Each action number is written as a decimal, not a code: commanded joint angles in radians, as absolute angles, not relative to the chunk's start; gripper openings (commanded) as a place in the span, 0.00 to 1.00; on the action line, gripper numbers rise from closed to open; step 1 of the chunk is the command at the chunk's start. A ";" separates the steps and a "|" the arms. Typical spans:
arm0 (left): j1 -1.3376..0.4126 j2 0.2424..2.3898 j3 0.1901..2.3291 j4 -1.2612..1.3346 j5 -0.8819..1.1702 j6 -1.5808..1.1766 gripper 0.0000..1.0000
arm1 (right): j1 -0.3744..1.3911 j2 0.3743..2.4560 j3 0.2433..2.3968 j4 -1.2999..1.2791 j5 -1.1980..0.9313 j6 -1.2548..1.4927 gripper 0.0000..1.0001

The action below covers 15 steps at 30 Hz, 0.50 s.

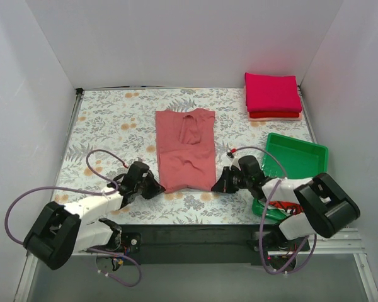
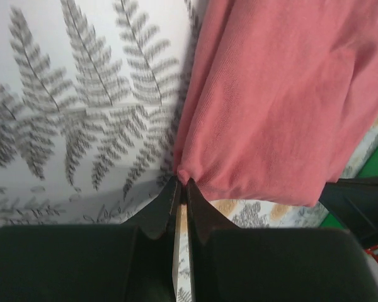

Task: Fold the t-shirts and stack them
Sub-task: Fold the tshirt

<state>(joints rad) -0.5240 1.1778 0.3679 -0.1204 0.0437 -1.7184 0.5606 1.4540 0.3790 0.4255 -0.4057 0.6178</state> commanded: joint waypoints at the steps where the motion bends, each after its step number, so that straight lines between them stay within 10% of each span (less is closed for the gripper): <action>1: -0.592 1.102 0.266 -0.262 0.041 -1.795 0.00 | 0.594 1.349 0.275 0.290 -0.332 0.587 0.01; 15: -0.759 0.781 0.256 -0.489 0.204 -1.802 0.00 | 0.713 0.698 0.158 -0.159 -0.241 0.643 0.01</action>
